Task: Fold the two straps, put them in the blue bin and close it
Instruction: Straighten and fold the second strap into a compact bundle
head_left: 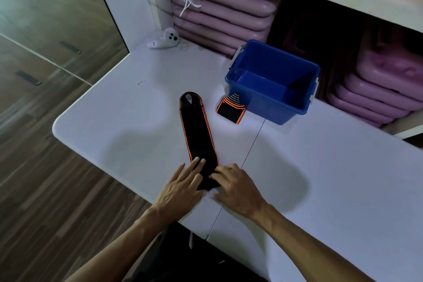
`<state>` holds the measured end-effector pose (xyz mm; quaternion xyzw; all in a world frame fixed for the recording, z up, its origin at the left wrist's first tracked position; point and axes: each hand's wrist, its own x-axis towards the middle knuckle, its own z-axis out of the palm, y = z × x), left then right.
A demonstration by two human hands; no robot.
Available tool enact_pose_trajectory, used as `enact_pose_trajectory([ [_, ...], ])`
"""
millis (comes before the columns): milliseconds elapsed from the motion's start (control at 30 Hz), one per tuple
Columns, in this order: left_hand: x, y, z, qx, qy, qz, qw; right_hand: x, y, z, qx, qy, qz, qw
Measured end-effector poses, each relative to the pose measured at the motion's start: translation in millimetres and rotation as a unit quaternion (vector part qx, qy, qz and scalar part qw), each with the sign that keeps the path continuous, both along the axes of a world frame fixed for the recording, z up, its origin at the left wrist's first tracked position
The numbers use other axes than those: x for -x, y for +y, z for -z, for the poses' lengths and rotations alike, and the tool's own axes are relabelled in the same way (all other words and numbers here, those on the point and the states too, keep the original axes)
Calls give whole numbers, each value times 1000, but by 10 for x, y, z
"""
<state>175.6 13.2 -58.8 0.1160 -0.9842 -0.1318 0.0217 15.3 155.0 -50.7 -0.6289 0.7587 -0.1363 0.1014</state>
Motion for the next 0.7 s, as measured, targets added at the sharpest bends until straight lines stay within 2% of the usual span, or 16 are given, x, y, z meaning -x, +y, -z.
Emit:
enact_pose_trajectory([
  [133,52,-12,5,-61,-34,-56,996,0,-73,14,7,24,-15,1000],
  [267,9,-77,69,-52,-54,-3,997,55,-74,29,20,26,-35,999],
  [500,-75,-45,-12,-69,18,-30,997,66,-173,11,30,54,-57,996],
  [700,28,-126,-32,-159,51,-92,982,96,-346,-34,0,-20,-18,1000],
])
